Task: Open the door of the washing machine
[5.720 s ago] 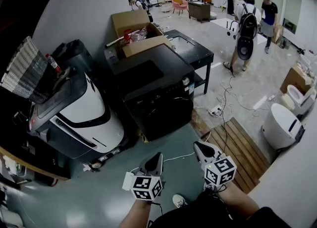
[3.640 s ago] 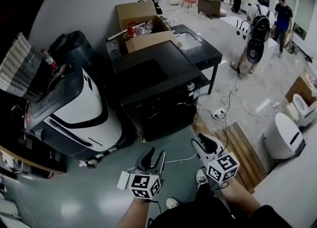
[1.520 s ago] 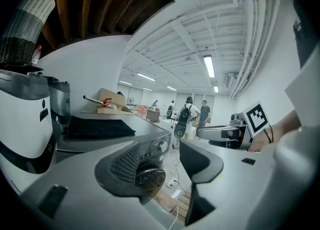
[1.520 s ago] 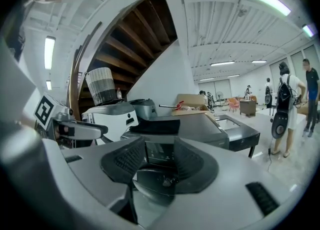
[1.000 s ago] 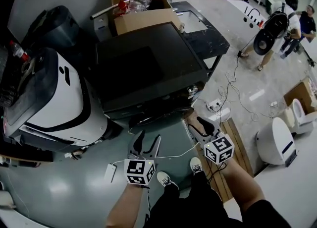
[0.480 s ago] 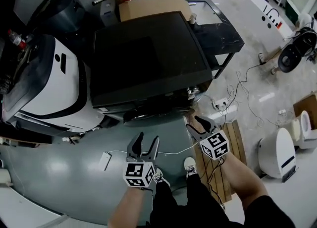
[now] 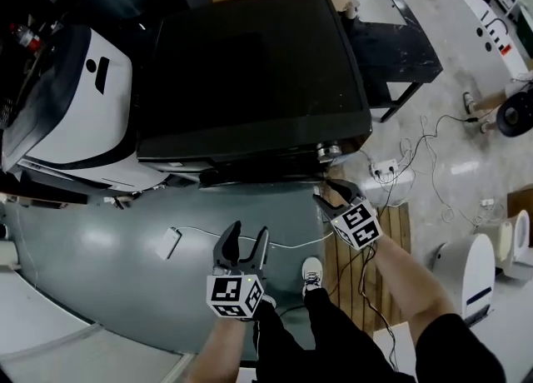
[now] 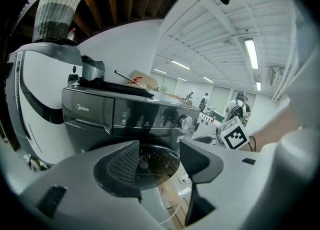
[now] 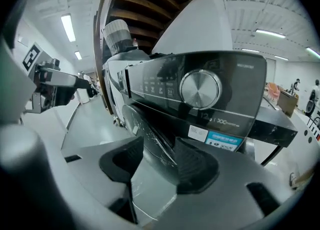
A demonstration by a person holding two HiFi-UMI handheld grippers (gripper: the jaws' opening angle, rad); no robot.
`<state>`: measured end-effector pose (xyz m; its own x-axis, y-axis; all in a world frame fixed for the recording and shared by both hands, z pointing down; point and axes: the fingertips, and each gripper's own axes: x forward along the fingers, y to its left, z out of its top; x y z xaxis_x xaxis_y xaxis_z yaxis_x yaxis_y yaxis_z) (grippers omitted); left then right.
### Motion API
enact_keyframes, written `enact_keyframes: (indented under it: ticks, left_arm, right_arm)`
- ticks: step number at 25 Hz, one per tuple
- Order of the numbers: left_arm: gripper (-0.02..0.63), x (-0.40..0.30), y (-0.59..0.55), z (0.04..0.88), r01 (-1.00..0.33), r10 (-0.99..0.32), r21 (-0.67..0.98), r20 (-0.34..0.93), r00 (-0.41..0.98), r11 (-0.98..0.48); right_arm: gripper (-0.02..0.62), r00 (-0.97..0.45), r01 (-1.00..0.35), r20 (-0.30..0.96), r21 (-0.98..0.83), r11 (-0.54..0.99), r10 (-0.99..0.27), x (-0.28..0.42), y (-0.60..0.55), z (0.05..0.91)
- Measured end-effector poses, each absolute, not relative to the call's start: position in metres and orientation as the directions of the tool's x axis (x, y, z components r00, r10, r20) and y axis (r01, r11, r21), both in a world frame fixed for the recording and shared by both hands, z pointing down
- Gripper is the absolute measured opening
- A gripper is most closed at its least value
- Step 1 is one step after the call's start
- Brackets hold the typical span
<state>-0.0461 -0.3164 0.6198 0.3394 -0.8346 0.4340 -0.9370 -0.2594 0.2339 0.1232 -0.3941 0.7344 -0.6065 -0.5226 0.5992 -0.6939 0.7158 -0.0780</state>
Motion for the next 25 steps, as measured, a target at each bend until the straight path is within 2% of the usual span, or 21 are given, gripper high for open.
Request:
enact_keyframes:
  ticks: [12, 25]
  left_arm:
    - [0.252, -0.041, -0.332, 0.671, -0.943, -0.807, 0.222, 0.492, 0.328, -0.248]
    - [0.252, -0.040, -0.331, 0.711, -0.939, -0.794, 0.267, 0.512, 0.327, -0.215]
  right_arm:
    - [0.198, -0.591, -0.634, 0.676, -0.052, 0.771, -0.440, 0.115, -0.431, 0.825]
    - [0.178, -0.543, -0.641, 0.712, -0.009, 0.767, -0.445, 0.108, -0.434, 0.838]
